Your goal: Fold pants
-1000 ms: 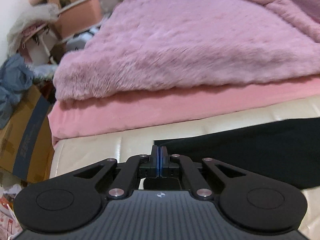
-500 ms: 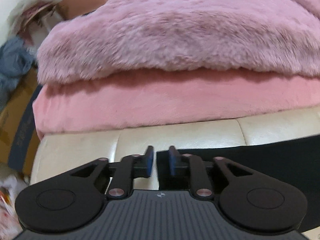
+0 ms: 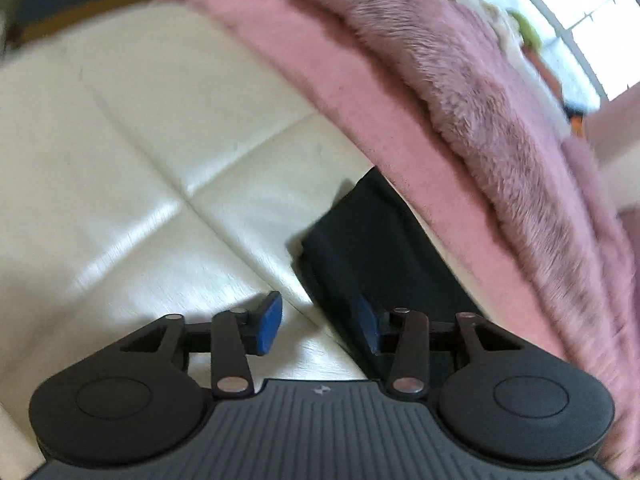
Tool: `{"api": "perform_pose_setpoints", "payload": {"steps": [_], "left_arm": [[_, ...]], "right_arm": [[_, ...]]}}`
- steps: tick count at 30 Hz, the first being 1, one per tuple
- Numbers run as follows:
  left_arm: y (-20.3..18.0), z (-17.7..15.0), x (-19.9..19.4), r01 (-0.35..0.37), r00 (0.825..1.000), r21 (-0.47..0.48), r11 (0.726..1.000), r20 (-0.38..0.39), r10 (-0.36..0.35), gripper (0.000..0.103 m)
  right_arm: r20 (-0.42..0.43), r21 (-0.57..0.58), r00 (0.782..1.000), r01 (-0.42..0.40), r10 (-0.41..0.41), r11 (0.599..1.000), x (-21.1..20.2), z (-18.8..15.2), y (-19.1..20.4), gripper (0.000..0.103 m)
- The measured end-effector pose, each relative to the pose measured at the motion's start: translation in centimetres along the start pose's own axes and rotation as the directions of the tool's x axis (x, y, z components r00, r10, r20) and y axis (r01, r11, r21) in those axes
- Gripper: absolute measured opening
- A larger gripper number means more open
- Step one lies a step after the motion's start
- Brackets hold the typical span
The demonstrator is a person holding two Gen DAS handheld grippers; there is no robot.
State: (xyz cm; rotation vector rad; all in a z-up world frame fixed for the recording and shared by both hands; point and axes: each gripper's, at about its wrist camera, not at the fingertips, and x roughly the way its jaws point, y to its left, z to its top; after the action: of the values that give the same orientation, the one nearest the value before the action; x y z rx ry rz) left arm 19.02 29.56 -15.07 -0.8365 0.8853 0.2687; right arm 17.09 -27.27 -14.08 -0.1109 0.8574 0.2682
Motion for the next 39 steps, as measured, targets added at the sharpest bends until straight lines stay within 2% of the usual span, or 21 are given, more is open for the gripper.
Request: {"api": "perform_pose_setpoints", "payload": {"steps": [2,3,5,6,7,11,15,18,20,23,27,31,32,34,36,37,38,39], "left_arm": [[0.4,0.2,0.4,0.025,0.999,-0.035,0.999,0.045,-0.023,0.048],[0.4,0.2,0.7,0.041,0.998,-0.055,0.998,0.045,-0.039,0.043],[0.0,0.3,1.2,0.013,0.998,-0.063,0.998,0.057,-0.009,0.029],[-0.4,0.3,1.3,0.002,0.998,-0.043,0.999,0.065,0.001,0.007],[-0.7,0.3,1.3,-0.009,0.998,-0.024,1.000,0.067,0.010,0.002],[-1.5,0.0,0.7,-0.029,0.995,0.050,0.998,0.092,0.024,0.002],[-1.4,0.1,0.8,-0.037,0.996,0.065,0.997,0.082,0.032,0.002],[-1.2,0.1,1.0,-0.046,0.997,0.071,0.996,0.072,0.041,0.002],[-1.2,0.1,0.8,-0.047,0.997,0.079,0.996,0.072,0.041,0.002],[-1.4,0.2,0.7,-0.046,0.997,0.085,0.995,0.072,0.040,0.002],[-1.9,0.4,1.0,-0.059,0.996,0.112,0.992,0.068,0.052,0.002],[-1.9,0.4,1.1,-0.059,0.997,0.105,0.993,0.064,0.052,0.002],[-1.9,0.4,1.1,-0.058,0.997,0.104,0.993,0.063,0.051,0.002],[-1.8,0.5,1.0,-0.059,0.997,0.104,0.993,0.061,0.053,0.002],[-1.8,0.5,0.9,-0.064,0.996,0.104,0.992,0.063,0.058,0.002],[-1.8,0.6,0.7,-0.067,0.996,0.105,0.992,0.066,0.061,0.002],[-1.8,0.6,0.6,-0.067,0.996,0.107,0.992,0.068,0.060,0.002],[-2.0,0.7,0.5,-0.072,0.995,0.112,0.991,0.070,0.065,0.002]], "right_arm": [[-0.006,-0.020,1.000,-0.004,0.004,1.000,-0.7,-0.3,0.3,0.029],[-0.013,-0.039,1.000,-0.009,0.009,0.999,-1.1,-0.4,0.6,0.029],[-0.023,-0.085,1.000,-0.023,0.021,0.996,-1.6,-0.6,1.3,0.031],[-0.035,-0.122,0.999,-0.018,0.014,0.992,-1.8,-0.8,1.8,0.032],[-0.044,-0.151,0.999,-0.006,-0.001,0.989,-2.0,-1.0,2.2,0.033],[-0.122,-0.189,0.989,0.064,-0.088,0.980,-3.0,-2.8,1.8,0.033],[-0.185,-0.106,0.969,0.147,-0.165,0.983,-4.1,-4.9,0.5,0.034],[-0.197,-0.027,0.959,0.202,-0.204,0.979,-3.7,-5.5,-0.3,0.034],[-0.191,-0.028,0.952,0.238,-0.239,0.971,-3.0,-5.5,-0.3,0.034],[-0.191,-0.048,0.930,0.310,-0.313,0.950,-2.3,-5.9,-0.2,0.034],[-0.195,0.146,0.925,0.356,-0.326,0.923,-3.1,-6.3,-2.2,0.034],[-0.175,0.341,0.949,0.309,-0.262,0.888,-3.2,-6.7,-3.1,0.035],[-0.163,0.381,0.953,0.301,-0.257,0.874,-3.2,-6.8,-3.1,0.039],[-0.153,0.454,0.944,0.330,-0.292,0.828,-3.0,-7.0,-3.3,0.042],[-0.151,0.547,0.935,0.349,-0.321,0.761,-3.0,-7.5,-4.2,0.032],[-0.127,0.595,0.941,0.325,-0.313,0.735,-3.5,-7.9,-4.6,0.004],[-0.111,0.612,0.950,0.298,-0.293,0.733,-3.8,-8.0,-4.8,0.000],[-0.114,0.594,0.950,0.300,-0.292,0.746,-4.1,-8.0,-4.6,0.000]]}}
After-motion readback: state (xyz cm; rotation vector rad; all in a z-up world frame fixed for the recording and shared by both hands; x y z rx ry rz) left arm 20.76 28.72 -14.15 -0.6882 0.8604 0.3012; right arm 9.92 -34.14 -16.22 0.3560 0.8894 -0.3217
